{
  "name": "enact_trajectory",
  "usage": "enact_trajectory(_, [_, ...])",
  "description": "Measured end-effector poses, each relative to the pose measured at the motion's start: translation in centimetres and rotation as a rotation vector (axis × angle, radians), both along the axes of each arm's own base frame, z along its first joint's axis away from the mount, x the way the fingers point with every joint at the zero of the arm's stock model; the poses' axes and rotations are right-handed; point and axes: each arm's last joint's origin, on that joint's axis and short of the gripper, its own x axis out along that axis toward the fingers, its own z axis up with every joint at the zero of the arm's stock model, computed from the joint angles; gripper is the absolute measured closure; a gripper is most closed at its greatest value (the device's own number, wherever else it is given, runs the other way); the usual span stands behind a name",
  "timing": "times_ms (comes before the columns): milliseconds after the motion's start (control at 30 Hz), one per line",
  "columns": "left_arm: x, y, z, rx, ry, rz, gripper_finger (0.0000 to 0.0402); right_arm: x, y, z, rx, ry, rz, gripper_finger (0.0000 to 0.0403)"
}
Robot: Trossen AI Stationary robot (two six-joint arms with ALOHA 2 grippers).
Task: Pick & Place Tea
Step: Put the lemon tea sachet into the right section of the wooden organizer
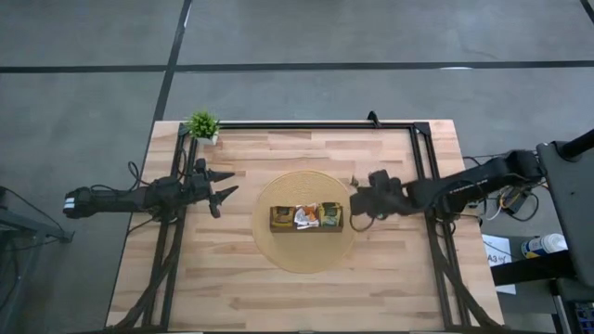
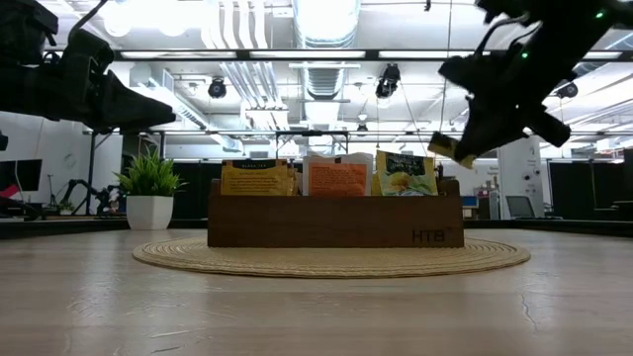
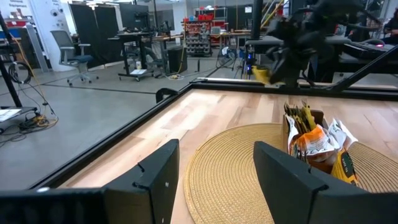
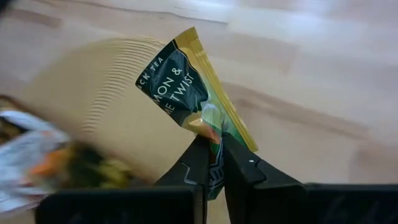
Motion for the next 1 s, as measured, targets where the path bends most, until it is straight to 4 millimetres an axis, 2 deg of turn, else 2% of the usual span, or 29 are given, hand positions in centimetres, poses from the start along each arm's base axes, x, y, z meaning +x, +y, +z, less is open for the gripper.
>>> enact_trajectory(233, [0.0,0.0,0.0,0.000,0.001,0.000,0.0199,1.8,4.3,-0.3,-0.013,-0.157,-0.012,0.0384])
enact_trajectory(567, [0.0,0.0,0.0,0.000,0.003,0.000,0.0199,6.1,10.2,0.2,-0.120,-0.258,-0.103,0.0384])
enact_trajectory(700, [0.0,0.0,0.0,0.000,0.003,0.000,0.0199,8.2,12.2,0.1,-0.156,-0.239,-0.191,0.0384])
enact_trajectory(867, [0.0,0.0,0.0,0.000,0.003,0.001,0.0199,10.8,13.7,-1.2,-0.186,-0.132,-0.338,0.0384])
enact_trajectory(1000, [0.0,0.0,0.0,0.000,0.003,0.001,0.0199,12.3,14.8,-1.3,-0.208,-0.039,-0.440,0.0384])
